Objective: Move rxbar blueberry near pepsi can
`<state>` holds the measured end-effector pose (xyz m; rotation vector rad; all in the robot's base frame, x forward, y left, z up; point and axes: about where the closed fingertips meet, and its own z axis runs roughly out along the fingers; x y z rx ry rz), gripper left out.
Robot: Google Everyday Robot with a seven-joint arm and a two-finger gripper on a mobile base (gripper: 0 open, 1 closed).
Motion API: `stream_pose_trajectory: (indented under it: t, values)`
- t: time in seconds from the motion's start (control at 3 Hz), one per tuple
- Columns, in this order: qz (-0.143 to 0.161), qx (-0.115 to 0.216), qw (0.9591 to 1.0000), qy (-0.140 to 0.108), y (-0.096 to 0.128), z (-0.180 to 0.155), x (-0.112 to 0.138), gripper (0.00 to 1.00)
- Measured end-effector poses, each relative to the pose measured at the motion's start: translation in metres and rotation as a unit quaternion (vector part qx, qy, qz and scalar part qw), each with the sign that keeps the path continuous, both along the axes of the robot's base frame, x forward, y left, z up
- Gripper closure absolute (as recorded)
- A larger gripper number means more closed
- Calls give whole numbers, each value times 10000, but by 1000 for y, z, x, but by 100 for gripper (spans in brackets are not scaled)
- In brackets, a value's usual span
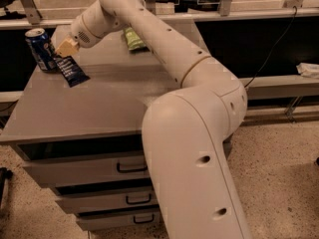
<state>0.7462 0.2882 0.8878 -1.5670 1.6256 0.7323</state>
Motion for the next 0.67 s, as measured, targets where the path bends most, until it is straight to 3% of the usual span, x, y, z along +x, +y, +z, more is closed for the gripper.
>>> stream_pose_trajectory:
  t: [0.67]
  values:
    - [-177, 48, 9998, 57, 2, -6, 11, 28]
